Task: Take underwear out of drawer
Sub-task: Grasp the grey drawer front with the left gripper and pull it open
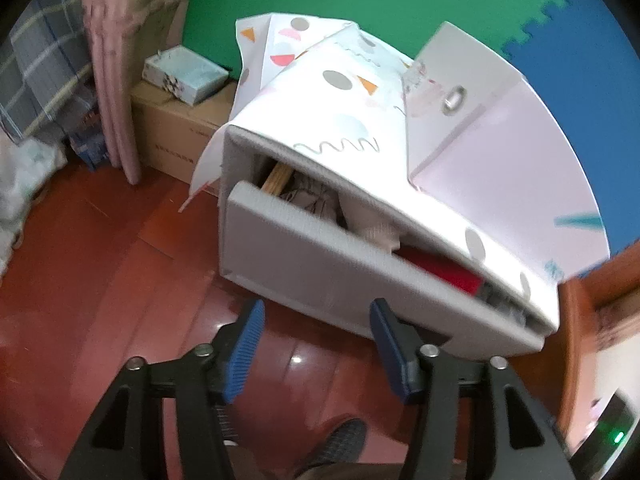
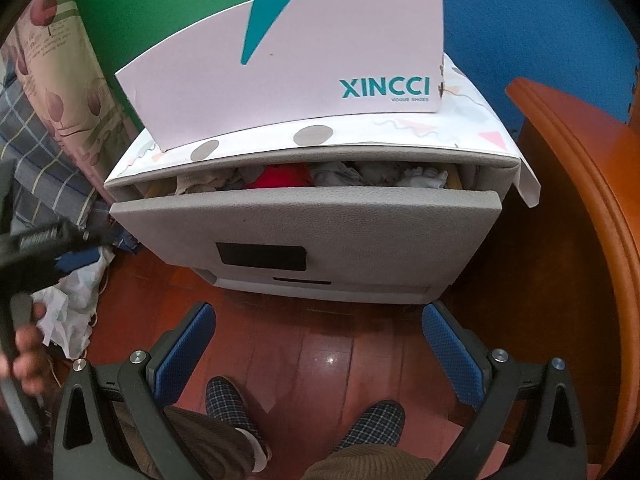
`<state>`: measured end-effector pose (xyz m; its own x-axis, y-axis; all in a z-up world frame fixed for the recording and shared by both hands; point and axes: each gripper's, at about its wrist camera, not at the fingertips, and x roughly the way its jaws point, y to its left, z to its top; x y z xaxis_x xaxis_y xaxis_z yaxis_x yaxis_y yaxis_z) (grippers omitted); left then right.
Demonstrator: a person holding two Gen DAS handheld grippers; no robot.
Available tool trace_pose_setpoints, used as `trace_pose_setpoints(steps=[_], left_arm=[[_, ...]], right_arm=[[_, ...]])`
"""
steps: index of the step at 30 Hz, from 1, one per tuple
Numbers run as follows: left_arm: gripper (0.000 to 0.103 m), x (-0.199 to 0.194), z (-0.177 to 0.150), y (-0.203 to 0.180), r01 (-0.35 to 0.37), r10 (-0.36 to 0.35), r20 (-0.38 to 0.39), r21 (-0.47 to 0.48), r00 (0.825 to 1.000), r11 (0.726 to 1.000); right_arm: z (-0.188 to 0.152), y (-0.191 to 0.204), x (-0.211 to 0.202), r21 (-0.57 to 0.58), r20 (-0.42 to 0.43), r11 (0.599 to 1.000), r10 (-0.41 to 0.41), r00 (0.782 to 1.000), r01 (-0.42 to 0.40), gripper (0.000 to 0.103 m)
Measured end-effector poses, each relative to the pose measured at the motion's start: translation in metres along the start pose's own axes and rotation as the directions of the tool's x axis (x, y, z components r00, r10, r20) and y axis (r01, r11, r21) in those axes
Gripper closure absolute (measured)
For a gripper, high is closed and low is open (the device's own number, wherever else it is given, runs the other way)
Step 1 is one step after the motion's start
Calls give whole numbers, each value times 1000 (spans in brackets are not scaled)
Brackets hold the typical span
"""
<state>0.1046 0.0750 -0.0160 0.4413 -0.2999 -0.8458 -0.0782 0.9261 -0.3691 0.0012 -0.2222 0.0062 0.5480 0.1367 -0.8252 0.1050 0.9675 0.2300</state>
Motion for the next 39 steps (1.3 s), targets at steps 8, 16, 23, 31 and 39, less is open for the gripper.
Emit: trace_pose_setpoints(steps=[8,16,23,31,39], left_arm=[[33,27,28,11,44,-46,-17,-128,999,991],[26,55,44,19,4,-10,-29,-188,1000,982],[13,67,40,22,-10,9,-7,-177,1000,984],[9,57,27,25,-35,32,-29,-119,999,992],[1,36,-6,43,-58,55,-76,-44,996,997]], right_arm=[[0,-7,4,39,-8,999,22,1000,-22,1],[0,-7,6,37,-11,999,27,1000,-27,1],[0,-7,6,39,-13,999,24,1000,-23,1],[0,-5,3,28,1,1000,14,1000,-14,1],[1,0,-7,3,15,1000,27,1000,-27,1]])
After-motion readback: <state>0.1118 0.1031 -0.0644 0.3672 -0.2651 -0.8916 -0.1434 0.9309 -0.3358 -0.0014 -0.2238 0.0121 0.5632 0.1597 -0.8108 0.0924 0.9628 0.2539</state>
